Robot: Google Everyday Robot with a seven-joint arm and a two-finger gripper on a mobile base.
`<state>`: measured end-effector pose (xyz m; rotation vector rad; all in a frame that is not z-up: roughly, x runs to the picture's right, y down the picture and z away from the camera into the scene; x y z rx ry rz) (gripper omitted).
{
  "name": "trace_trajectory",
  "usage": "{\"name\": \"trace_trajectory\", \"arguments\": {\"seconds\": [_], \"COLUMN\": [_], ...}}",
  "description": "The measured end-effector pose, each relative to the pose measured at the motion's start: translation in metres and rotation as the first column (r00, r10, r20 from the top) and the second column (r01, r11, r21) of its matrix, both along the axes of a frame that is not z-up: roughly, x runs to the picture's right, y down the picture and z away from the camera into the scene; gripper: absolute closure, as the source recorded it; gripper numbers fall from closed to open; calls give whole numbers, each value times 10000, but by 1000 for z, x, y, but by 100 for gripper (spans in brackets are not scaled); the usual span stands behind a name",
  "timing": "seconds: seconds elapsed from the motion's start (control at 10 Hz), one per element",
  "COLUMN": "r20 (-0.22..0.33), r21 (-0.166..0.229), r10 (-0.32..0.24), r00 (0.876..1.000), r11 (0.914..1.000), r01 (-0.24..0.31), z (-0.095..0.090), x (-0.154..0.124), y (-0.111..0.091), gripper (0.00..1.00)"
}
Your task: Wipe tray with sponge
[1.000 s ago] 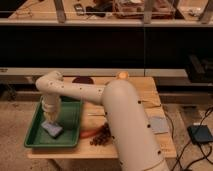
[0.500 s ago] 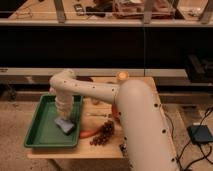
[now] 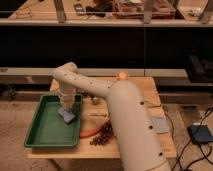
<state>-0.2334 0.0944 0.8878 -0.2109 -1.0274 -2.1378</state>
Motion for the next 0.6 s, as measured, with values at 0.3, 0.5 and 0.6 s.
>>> {"name": "trace_trajectory", "arguments": {"seconds": [0.3,0.5,0.6], "r20": [455,1192,1543], "r21": [141,270,301], "r10": [-279,-658,-861], "r00": [9986,9907,9843], "r11": [9995,9976,9961], "r01": [273,630,824], "z": [-1,-20,-31], "x": [-40,-78,-91], "y": [-5,-1,6], "gripper": [100,100,100]}}
